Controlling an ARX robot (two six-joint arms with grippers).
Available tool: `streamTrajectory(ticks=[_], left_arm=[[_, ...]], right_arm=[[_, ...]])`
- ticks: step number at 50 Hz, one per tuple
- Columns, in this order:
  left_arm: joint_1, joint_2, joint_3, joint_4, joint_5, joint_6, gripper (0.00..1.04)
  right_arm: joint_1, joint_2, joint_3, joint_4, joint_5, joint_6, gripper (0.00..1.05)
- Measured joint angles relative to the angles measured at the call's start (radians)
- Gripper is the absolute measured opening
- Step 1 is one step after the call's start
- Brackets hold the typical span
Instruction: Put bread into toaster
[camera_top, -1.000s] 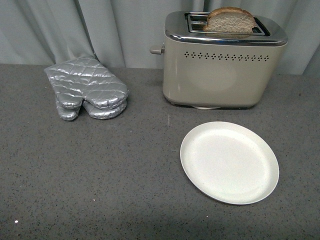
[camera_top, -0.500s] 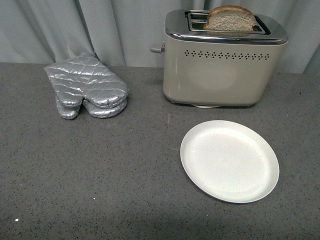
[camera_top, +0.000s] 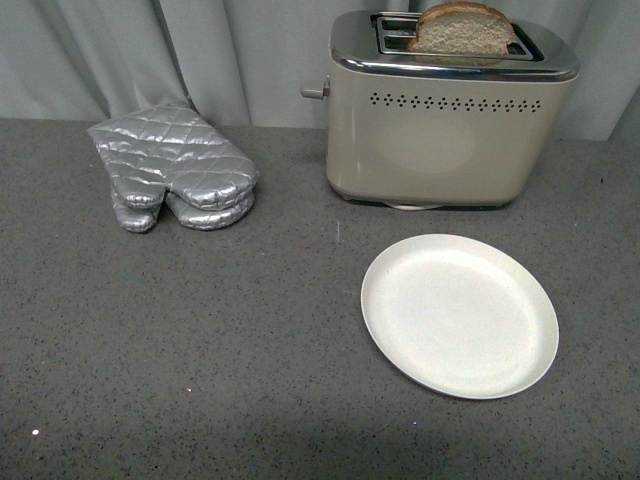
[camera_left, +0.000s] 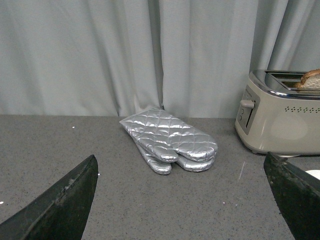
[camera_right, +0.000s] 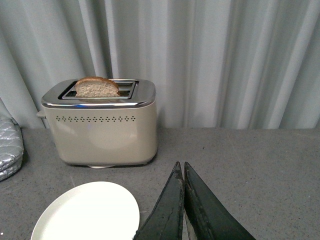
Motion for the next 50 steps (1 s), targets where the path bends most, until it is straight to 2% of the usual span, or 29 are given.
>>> streamTrajectory(ticks=[14, 35, 43, 50], left_arm=[[0.000, 0.000, 0.000, 0.000, 0.000, 0.000, 0.98], [0.000, 0.000, 0.000, 0.000, 0.000, 0.000, 0.98], [0.000, 0.000, 0.000, 0.000, 0.000, 0.000, 0.98], [0.000, 0.000, 0.000, 0.000, 0.000, 0.000, 0.98]], right_arm=[[0.000, 0.000, 0.000, 0.000, 0.000, -0.002, 0.02], [0.000, -0.001, 0.000, 0.000, 0.000, -0.001, 0.64], [0.000, -0.001, 0.000, 0.000, 0.000, 0.000, 0.97], [0.000, 0.000, 0.000, 0.000, 0.000, 0.000, 0.95]])
